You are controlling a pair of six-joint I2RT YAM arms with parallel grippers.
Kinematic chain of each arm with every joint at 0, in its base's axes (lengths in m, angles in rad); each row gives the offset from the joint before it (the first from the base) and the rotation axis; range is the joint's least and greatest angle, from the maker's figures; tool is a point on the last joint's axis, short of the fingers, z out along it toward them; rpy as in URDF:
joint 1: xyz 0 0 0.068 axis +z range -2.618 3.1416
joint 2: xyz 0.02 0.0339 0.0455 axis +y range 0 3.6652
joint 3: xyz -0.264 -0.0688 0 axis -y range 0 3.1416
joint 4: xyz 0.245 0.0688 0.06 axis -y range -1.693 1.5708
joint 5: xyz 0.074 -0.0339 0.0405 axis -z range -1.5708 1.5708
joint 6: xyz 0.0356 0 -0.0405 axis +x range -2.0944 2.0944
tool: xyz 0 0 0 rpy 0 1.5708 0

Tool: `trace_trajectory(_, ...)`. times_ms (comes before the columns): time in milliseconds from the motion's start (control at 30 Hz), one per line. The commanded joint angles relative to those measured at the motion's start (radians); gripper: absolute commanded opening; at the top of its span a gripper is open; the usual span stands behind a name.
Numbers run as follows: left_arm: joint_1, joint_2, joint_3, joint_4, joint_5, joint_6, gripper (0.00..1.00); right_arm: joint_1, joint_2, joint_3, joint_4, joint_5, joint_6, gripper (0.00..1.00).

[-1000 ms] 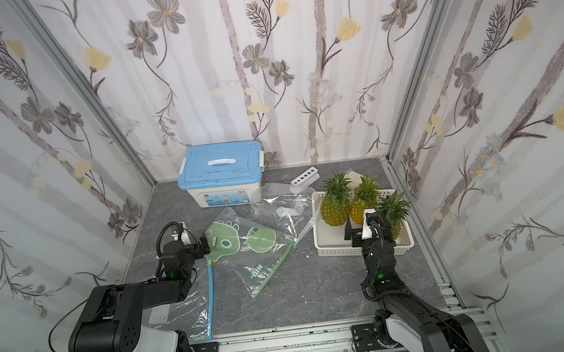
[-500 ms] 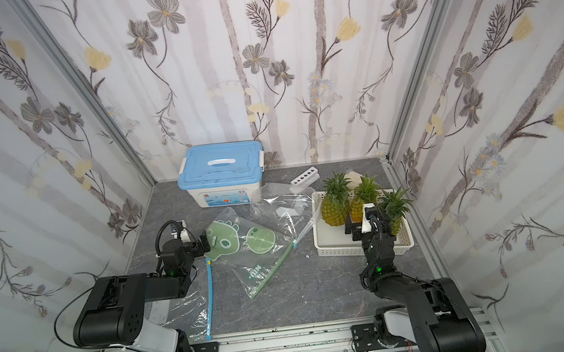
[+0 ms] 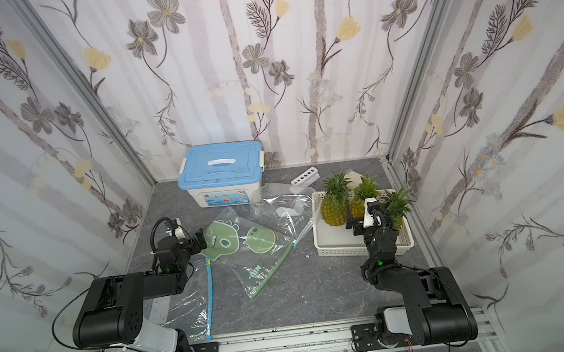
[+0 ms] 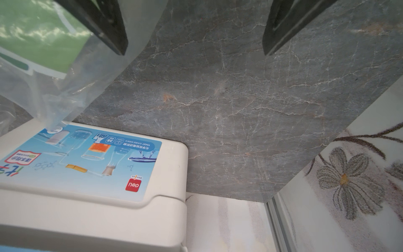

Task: Open the zip-top bag and take out the pineapple
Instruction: Reset both arms

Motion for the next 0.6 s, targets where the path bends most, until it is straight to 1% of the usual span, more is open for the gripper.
trace_trajectory(0,0.001,0.003,0.019,-0.018,0.036,0.003,1.0,-0.01,0.004,0.01,-0.006,-0.027,0.016,1.0)
trace_trajectory(67,0.0,0.005,0.029,-0.035,0.051,0.012,1.0,-0.01,0.005,0.01,-0.006,-0.027,0.016,1.0)
trace_trajectory(567,-0.008,0.005,0.032,-0.04,0.038,0.017,1.0,-0.011,0.004,0.01,-0.004,-0.027,0.016,1.0)
